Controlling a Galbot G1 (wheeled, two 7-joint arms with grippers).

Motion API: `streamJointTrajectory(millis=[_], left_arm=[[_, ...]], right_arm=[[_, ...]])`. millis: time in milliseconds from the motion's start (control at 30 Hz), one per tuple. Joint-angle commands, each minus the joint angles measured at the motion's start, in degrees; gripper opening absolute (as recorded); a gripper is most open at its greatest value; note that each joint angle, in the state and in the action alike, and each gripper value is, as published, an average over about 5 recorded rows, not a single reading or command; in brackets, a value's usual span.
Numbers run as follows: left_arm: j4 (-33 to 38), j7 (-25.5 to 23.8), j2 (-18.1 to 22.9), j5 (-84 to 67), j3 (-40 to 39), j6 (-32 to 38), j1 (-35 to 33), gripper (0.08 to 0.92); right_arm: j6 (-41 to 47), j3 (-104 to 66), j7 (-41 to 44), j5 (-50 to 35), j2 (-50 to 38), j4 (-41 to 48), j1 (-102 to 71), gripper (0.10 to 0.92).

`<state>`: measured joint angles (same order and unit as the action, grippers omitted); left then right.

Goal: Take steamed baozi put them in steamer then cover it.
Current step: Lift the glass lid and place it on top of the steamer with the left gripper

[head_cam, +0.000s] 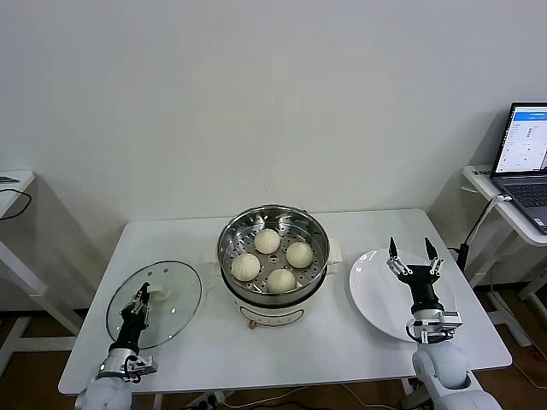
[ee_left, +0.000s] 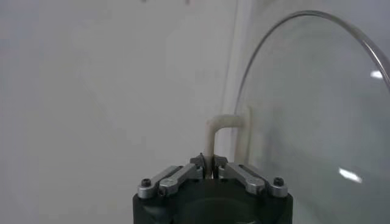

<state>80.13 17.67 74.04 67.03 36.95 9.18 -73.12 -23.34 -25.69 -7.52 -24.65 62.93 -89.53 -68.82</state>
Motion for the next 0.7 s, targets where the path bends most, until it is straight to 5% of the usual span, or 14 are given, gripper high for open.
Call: streamJointTrajectory(millis=[33, 400, 700], left_arm=[[12.77, -0.4, -3.09, -0.38, 4.99, -1.05, -4.19, 0.191], [36.6, -4.16, -9.12, -4.67, 8.23, -5.81, -8.16, 0.191], [49.83, -11.58, -9.55, -4.9, -11.71, -19.97, -2.9, 0.191]], right_arm=[[-0.01, 0.28, -0.11, 0.21, 0.2, -0.12, 0.12, 0.823], [0.24, -0.02, -0.44, 0.31, 0.93, -0.84, -0.16, 0.823], [2.14, -1.07, -1.84, -0.15, 0.47, -2.51, -0.29, 0.823]])
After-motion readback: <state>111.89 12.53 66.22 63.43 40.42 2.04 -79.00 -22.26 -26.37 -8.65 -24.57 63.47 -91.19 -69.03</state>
